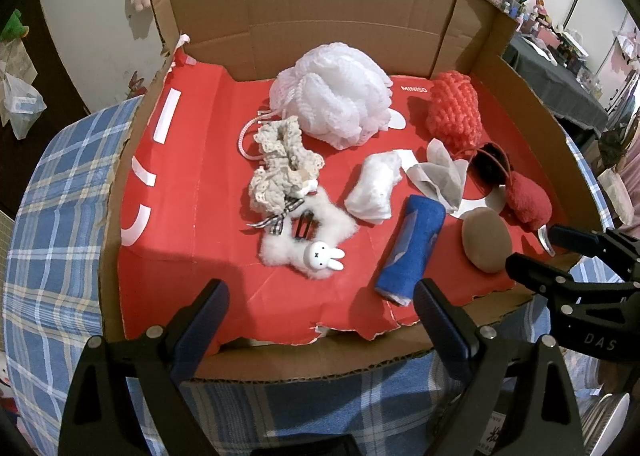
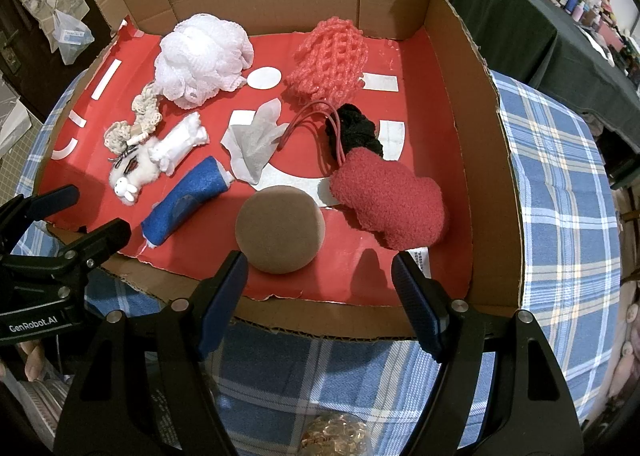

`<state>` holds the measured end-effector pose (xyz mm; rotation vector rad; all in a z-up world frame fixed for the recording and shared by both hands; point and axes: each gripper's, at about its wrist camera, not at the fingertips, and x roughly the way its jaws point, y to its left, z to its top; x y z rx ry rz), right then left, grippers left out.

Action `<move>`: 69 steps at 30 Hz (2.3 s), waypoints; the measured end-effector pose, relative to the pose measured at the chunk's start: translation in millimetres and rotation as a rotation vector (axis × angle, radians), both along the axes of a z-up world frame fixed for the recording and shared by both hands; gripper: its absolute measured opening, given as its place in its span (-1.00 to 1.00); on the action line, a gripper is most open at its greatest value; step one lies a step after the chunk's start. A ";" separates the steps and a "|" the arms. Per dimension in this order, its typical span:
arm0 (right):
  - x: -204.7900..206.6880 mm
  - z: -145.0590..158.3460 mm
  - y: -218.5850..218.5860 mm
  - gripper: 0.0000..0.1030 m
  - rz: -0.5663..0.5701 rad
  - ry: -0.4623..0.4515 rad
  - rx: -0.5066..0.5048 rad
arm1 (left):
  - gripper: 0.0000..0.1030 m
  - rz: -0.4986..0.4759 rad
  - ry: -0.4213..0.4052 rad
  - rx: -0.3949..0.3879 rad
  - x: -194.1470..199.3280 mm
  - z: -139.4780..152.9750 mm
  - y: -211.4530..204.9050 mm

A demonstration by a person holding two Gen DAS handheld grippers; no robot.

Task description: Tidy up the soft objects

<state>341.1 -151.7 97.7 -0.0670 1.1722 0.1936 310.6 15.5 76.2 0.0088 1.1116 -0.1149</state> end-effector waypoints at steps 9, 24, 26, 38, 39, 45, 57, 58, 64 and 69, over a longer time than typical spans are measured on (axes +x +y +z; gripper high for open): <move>0.0 -0.1 0.2 0.43 0.002 0.001 -0.001 | 0.85 -0.001 0.000 -0.006 -0.2 -0.7 -1.3; -0.3 0.0 0.6 0.43 0.005 -0.004 0.003 | 0.85 0.000 -0.002 -0.020 -0.5 0.6 -0.4; -1.1 1.7 1.4 0.43 0.008 -0.013 -0.001 | 0.85 0.006 -0.015 -0.041 -1.7 4.0 2.1; -47.2 73.3 -4.5 0.44 -0.007 -0.217 0.022 | 0.96 0.055 -0.258 -0.054 -61.1 90.7 13.5; -55.2 81.4 -7.5 0.46 -0.009 -0.239 0.029 | 0.99 0.060 -0.294 -0.059 -73.6 100.4 14.4; -134.7 120.5 -10.0 0.79 0.023 -0.424 0.064 | 1.00 0.061 -0.477 -0.050 -146.2 128.3 13.0; -245.0 62.5 -14.9 0.97 0.004 -0.526 0.058 | 1.00 0.091 -0.486 -0.096 -230.9 66.9 5.8; -246.8 55.0 -15.9 0.97 -0.003 -0.515 0.059 | 1.00 0.093 -0.470 -0.091 -231.6 57.1 5.0; -235.7 -2.4 -19.8 0.97 -0.049 -0.399 0.042 | 1.00 0.096 -0.361 -0.058 -224.9 3.0 -1.5; -229.2 -31.9 -23.1 0.97 -0.074 -0.336 0.035 | 1.00 0.091 -0.285 -0.030 -218.2 -31.0 -8.7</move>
